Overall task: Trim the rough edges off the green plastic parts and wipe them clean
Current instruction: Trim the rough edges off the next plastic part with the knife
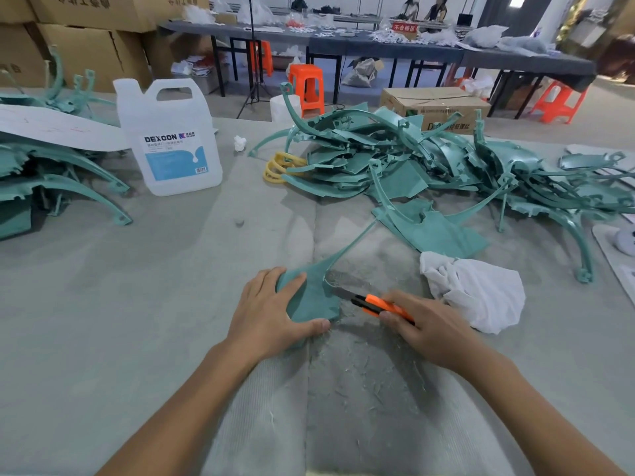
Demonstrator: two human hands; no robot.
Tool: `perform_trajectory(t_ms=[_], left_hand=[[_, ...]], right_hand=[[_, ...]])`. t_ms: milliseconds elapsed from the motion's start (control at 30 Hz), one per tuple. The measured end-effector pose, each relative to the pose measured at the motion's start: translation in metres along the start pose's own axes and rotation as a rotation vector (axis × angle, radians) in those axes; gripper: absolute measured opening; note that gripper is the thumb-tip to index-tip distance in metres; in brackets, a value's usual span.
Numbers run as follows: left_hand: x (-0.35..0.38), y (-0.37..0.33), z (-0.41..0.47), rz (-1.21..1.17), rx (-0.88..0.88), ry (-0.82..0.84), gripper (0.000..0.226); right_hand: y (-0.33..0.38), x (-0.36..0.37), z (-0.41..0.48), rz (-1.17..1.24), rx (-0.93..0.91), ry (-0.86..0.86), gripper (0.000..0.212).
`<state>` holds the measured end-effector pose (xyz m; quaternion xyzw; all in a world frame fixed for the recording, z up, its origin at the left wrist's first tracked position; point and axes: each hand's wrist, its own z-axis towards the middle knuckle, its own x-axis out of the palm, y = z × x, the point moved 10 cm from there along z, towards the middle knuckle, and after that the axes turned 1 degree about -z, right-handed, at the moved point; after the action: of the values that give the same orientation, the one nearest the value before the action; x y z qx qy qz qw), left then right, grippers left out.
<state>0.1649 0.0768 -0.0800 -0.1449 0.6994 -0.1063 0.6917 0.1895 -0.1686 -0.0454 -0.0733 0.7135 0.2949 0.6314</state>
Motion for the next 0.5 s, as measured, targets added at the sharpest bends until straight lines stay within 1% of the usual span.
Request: perform_trajectory(t_ms=[167, 367, 500], left_hand=[[-0.0007, -0.0001, 0.0001, -0.004, 0.007, -0.005, 0.112], [0.0006, 0.0005, -0.0011, -0.021, -0.007, 0.004, 0.113], [0.0003, 0.0011, -0.0006, -0.021, -0.005, -0.004, 0.114]], right_hand=[[0.0038, -0.0043, 0.0006, -0.075, 0.028, -0.057, 0.018], [-0.0022, 0.0001, -0.0003, -0.065, -0.008, -0.006, 0.021], [-0.0045, 0.0016, 0.0018, -0.032, -0.031, 0.002, 0.017]])
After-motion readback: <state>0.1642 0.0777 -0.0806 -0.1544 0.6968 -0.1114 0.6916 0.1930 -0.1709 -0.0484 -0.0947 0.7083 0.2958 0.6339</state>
